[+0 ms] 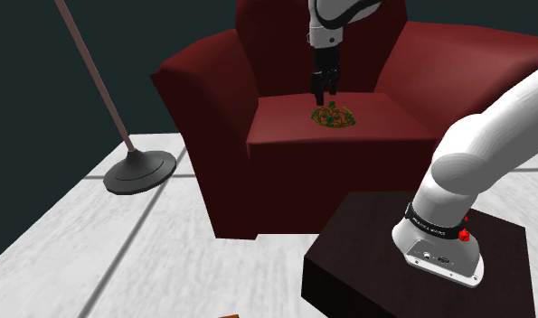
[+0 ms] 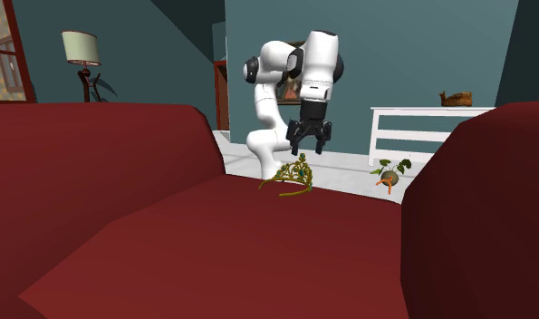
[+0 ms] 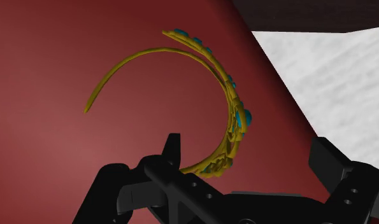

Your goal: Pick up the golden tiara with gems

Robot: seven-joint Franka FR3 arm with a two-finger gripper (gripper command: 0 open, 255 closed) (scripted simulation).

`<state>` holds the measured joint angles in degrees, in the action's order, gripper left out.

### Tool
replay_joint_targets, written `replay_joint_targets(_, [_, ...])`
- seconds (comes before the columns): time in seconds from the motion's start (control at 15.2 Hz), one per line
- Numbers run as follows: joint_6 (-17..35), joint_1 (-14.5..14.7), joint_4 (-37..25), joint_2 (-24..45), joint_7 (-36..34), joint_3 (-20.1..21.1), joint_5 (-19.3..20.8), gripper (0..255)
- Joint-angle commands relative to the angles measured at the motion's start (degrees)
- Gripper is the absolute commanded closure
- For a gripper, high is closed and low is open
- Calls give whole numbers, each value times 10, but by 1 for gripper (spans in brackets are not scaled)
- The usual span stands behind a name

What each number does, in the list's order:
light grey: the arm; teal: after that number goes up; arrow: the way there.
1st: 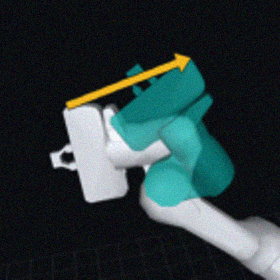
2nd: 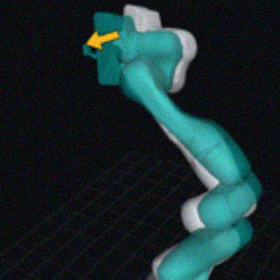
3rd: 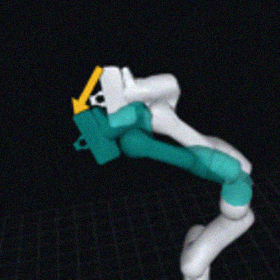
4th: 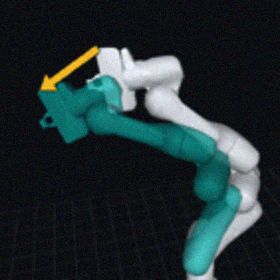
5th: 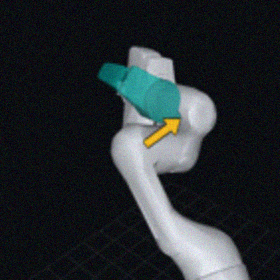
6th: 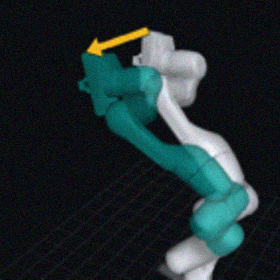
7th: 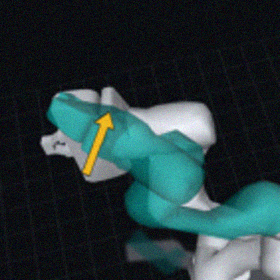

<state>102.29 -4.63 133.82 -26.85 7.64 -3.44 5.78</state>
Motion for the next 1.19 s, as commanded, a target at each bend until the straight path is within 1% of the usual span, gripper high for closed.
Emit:
replay_joint_targets(0.0, [17,0,11,5,0,-1,1,0])
replay_joint_targets(0.26, [53,-1,41,11,-3,-2,3,0])
replay_joint_targets(0.4, [53,-1,41,11,-3,-2,3,0])
replay_joint_targets(0.46, [53,-1,42,10,-3,-2,3,255])
replay_joint_targets(1.06, [53,-1,41,11,-3,-2,3,255])
replay_joint_targets(1.12, [45,-1,35,9,-2,-2,2,255])
